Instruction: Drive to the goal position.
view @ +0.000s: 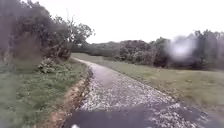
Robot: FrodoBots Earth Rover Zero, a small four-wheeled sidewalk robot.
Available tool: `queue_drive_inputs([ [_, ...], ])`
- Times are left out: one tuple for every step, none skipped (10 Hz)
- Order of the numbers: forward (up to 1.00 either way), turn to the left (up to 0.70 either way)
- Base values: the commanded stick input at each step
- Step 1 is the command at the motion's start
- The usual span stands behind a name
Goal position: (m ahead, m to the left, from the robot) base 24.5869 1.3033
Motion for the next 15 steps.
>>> queue_drive_inputs([
  [0.7, 0.0],
  [0.7, 0.0],
  [0.7, 0.0],
  [0.7, 0.0],
  [0.7, 0.0],
  [0.7, 0.0],
  [0.7, 0.0],
  [0.7, 0.0],
  [0.7, 0.0],
  [0.7, 0.0],
  [0.7, 0.0],
  [0.7, 0.0],
  [0.7, 0.0],
  [0.7, 0.0],
  [0.7, 0.0],
])
